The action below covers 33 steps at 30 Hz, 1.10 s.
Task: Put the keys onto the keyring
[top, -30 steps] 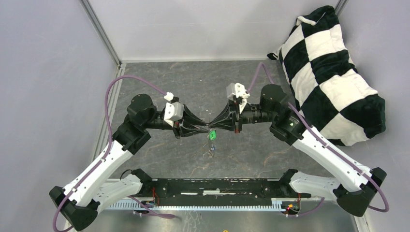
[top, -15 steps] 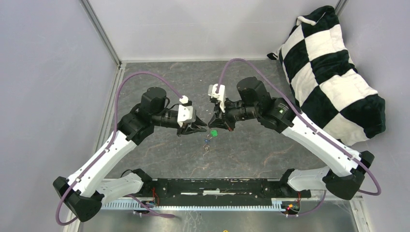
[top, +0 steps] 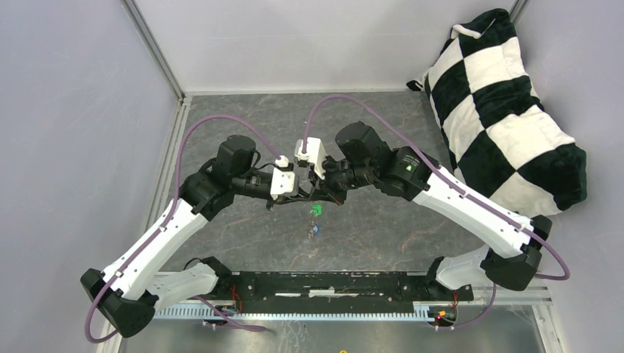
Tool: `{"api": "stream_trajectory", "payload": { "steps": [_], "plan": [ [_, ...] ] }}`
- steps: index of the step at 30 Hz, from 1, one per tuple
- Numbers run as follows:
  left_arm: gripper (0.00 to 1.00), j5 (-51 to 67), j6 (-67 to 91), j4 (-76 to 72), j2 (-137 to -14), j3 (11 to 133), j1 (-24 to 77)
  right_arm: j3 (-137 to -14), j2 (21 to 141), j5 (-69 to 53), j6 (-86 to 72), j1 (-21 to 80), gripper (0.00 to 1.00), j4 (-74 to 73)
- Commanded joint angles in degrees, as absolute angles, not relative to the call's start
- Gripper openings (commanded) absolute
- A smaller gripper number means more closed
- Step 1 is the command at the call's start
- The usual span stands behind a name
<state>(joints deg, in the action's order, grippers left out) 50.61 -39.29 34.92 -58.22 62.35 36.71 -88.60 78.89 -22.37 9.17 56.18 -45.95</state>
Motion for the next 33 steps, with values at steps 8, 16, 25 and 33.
{"api": "stream_trajectory", "payload": {
  "steps": [8, 16, 25, 33],
  "plan": [
    [0.02, 50.1, -47.4, 39.6, -56.6, 62.0, 36.8, -92.6, 77.1, -21.7, 7.2, 56.9, 0.19, -39.8],
    [0.02, 48.9, -22.4, 16.6, -52.1, 55.8, 36.7, -75.3, 61.1, -20.9, -6.1, 49.4, 0.55, -20.7],
    [0.02, 47.2, -0.3, -6.4, -49.4, 52.2, 36.7, -55.4, 51.8, -29.4, -21.9, 45.9, 0.62, -4.3],
    [0.02, 47.5, 0.7, -8.2, -49.4, 51.5, 36.7, -50.5, 51.7, -35.9, -31.3, 44.7, 0.61, 8.7]
  ]
}}
